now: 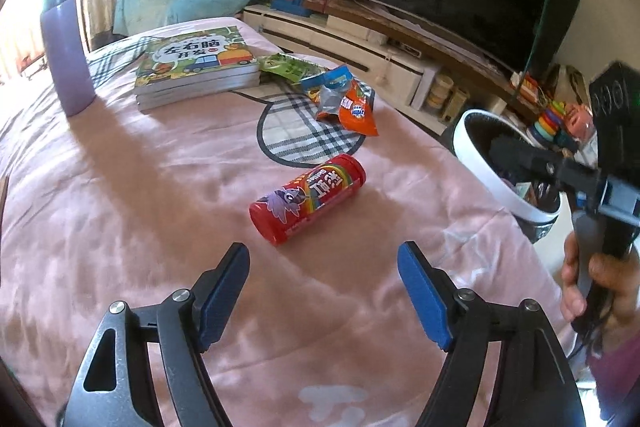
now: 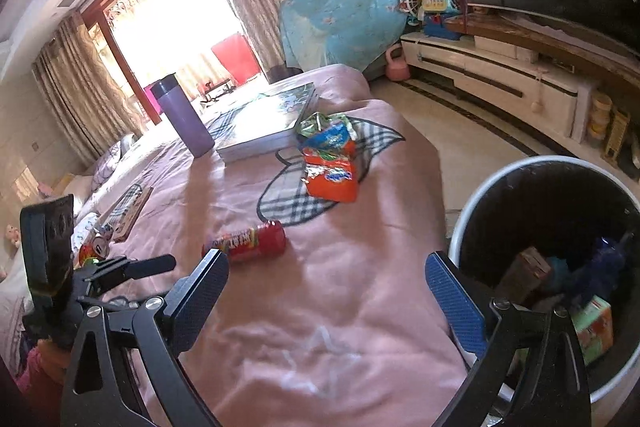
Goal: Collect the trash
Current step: 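Grasp the red Skittles tube with left tool while right tool grasps orange snack bag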
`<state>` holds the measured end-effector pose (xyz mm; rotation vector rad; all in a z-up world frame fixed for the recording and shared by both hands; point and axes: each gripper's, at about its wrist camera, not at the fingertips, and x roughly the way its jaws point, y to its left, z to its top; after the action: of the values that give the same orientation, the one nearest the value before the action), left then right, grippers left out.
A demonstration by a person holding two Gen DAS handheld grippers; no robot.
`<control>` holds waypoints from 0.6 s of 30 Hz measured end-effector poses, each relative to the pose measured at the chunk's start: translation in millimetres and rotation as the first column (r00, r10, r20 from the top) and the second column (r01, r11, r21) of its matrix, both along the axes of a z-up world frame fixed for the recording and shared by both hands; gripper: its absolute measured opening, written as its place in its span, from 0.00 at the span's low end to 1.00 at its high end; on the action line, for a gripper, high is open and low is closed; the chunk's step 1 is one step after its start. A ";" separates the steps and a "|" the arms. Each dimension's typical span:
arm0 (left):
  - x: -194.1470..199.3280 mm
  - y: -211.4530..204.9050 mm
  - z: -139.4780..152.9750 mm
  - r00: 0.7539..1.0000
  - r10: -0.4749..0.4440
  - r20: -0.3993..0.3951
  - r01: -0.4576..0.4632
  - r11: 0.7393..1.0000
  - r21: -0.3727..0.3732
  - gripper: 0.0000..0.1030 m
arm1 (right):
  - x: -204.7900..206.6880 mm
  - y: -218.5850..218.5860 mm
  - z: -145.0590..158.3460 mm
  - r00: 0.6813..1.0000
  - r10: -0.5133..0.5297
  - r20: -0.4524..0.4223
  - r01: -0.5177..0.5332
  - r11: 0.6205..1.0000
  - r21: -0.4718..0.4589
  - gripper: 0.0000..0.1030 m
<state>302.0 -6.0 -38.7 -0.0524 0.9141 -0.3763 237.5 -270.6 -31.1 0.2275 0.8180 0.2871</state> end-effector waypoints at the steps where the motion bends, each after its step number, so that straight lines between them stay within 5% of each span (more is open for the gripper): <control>1: 2.8 0.2 -0.9 1.000 -0.003 -0.001 0.003 1.000 0.003 0.74 | 4.0 1.7 -0.7 1.000 0.002 -0.002 -0.002 1.000 0.003 0.97; 15: 52.9 -18.2 -16.5 0.994 -0.104 0.018 0.101 0.988 0.117 0.74 | 65.8 17.2 -16.4 0.999 -0.015 -0.046 0.017 0.999 0.048 0.96; 18: 62.5 -22.7 -23.3 0.994 -0.113 0.006 0.111 0.986 0.124 0.74 | 82.1 22.0 -23.3 0.998 -0.026 -0.059 0.027 0.999 0.029 0.88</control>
<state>364.5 -28.7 -62.0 0.1150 0.9281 -0.4234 319.7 -248.7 -54.4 0.2753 0.8684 0.2689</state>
